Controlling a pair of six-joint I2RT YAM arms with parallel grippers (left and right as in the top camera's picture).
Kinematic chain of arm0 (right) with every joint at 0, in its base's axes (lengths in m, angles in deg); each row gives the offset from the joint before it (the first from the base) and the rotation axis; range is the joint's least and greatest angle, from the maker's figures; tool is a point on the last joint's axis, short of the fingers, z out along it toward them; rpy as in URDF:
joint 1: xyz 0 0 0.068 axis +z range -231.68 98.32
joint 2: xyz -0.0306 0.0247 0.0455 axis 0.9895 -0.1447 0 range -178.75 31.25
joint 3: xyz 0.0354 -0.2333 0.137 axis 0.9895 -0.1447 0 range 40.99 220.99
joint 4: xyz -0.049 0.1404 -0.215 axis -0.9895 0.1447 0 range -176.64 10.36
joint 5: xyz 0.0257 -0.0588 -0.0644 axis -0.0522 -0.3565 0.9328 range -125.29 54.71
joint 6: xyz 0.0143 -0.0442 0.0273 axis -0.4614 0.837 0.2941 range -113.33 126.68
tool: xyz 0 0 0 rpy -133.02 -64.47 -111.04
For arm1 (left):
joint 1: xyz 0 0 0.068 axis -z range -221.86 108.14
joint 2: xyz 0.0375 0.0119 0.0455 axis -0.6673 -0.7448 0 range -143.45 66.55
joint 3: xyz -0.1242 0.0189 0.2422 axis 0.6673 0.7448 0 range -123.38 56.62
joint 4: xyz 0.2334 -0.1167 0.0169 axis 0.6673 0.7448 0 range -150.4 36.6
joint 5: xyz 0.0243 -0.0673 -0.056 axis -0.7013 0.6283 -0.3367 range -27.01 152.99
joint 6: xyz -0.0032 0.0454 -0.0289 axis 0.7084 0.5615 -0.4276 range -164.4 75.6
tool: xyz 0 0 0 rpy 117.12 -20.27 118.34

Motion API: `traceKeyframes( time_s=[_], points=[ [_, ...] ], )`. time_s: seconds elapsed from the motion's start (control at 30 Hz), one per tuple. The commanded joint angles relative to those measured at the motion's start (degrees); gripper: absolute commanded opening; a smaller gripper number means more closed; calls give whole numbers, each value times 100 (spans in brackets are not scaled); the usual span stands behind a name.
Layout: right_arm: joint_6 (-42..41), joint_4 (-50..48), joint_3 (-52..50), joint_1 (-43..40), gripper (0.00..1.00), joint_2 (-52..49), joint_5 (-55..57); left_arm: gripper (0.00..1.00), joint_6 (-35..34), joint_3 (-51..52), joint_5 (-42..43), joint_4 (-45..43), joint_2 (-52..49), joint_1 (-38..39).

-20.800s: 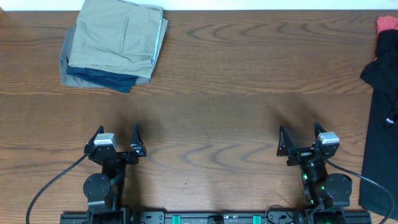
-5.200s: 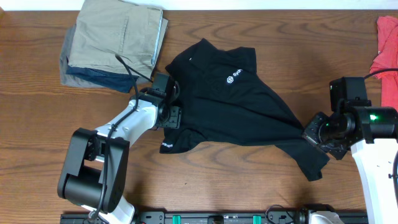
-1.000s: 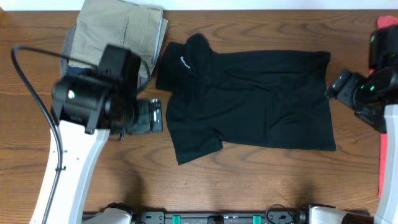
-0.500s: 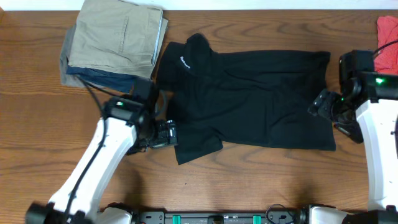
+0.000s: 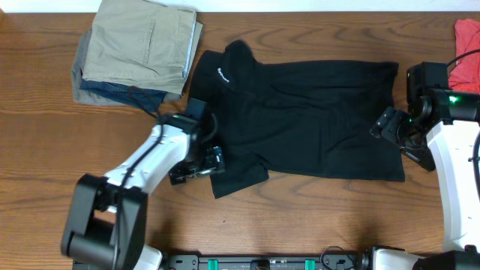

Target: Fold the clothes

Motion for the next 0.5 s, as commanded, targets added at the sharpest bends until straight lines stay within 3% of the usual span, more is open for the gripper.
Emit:
traceKeyframes(
  time_s=[0.0,0.33,0.47],
  points=[
    [-81,-15,-26,-46,99,2,57,93,-599,66,-564,-28,-188,282],
    [-59,31,-26,-46,99,2,59,93,-901,170,-476,-66,-507,466],
    [-59,31,-26,-46,99,2,57,79,-898,328,-459,-162,-507,466]
  ],
)
